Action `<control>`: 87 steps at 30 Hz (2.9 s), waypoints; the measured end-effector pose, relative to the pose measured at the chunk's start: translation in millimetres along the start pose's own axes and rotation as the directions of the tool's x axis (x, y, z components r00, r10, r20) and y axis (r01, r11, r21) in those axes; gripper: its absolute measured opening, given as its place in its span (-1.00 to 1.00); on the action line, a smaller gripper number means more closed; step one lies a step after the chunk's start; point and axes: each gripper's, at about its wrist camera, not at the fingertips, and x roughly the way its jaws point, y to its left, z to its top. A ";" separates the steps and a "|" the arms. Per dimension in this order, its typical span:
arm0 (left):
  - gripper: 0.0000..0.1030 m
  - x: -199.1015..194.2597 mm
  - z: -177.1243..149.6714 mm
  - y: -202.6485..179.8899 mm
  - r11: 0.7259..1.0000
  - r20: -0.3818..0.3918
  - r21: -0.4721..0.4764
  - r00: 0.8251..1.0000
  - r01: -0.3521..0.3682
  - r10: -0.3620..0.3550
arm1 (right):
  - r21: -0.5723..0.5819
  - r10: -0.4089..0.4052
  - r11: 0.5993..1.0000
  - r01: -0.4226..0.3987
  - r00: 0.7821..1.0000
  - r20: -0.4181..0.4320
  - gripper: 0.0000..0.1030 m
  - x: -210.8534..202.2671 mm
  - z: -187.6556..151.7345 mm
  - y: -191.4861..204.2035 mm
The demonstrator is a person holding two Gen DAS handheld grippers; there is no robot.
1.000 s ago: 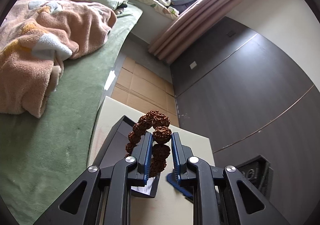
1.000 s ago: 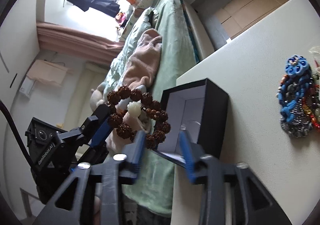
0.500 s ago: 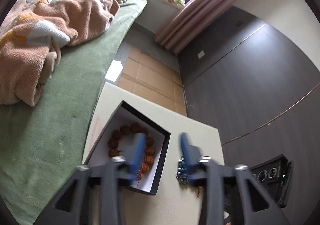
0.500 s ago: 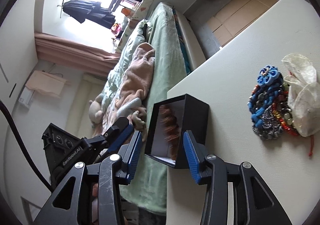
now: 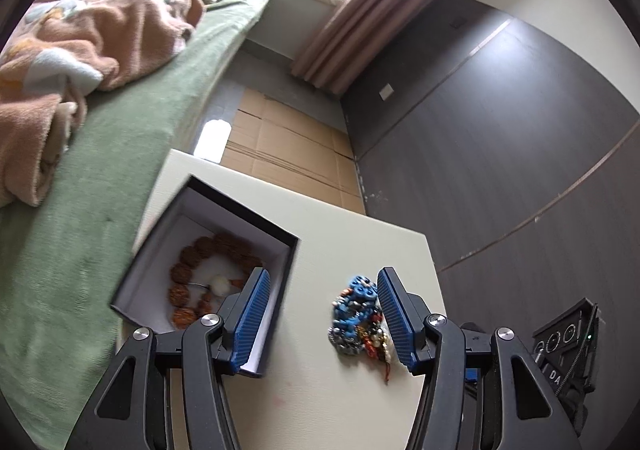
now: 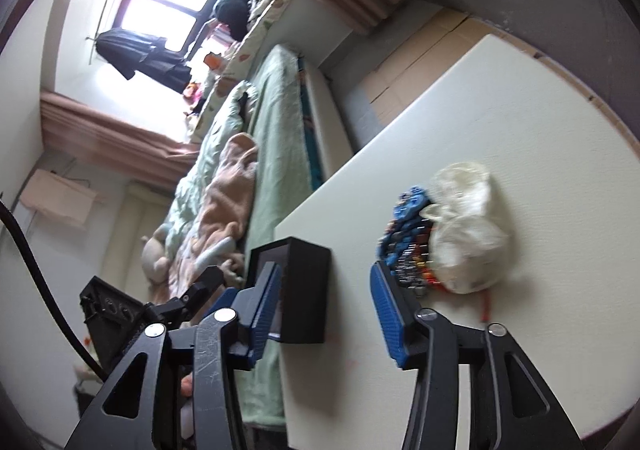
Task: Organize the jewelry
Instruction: 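Grasp the blue knotted bracelet with the left tool while the right tool grasps the white pouch, then carry the blue bracelet to the box with the left tool while the right tool carries the pouch there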
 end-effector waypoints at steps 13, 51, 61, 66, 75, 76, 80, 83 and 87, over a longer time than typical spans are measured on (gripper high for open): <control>0.11 42.2 -23.1 -45.7 0.986 -0.056 0.161 0.997 -0.033 0.043 | 0.103 -0.157 0.983 0.153 0.987 0.025 0.20 -24.8 9.8 -48.4; -0.12 146.6 -31.4 -79.3 0.940 -0.126 0.323 0.980 -0.108 0.156 | 0.240 -0.217 0.953 0.187 0.971 0.104 -0.93 -35.0 59.5 -84.6; -0.12 169.7 -43.6 -83.5 0.885 -0.108 0.423 0.959 -0.193 0.261 | 0.261 -0.178 0.953 0.154 0.981 0.071 -0.93 -18.0 62.6 -84.8; -0.41 165.8 -41.1 -77.6 0.898 -0.122 0.399 0.959 -0.188 0.255 | 0.256 -0.175 0.954 0.155 0.983 0.058 -0.93 -11.9 60.9 -83.4; -0.43 120.7 -23.5 -71.6 0.942 -0.078 0.317 0.987 -0.111 0.142 | 0.204 -0.114 0.974 0.097 0.991 0.076 -0.93 -15.3 55.5 -67.0; -0.43 113.9 -21.6 -70.1 0.948 -0.072 0.303 0.989 -0.099 0.126 | 0.190 -0.097 0.979 0.079 0.992 0.085 -0.93 -16.6 54.6 -62.4; -0.43 90.2 -15.0 -60.7 0.965 -0.050 0.252 0.994 -0.079 0.094 | 0.135 -0.030 0.991 0.015 0.994 0.108 -0.93 -20.4 51.2 -45.5; -0.43 75.6 -11.9 -51.8 0.973 -0.034 0.215 0.996 -0.077 0.086 | 0.102 0.014 0.994 -0.026 0.993 0.118 -0.93 -21.7 45.5 -34.3; -0.43 55.3 -7.6 -44.3 0.977 0.005 0.196 0.996 -0.087 0.088 | 0.072 0.079 0.994 -0.088 0.989 0.121 -0.93 -19.7 38.1 -20.4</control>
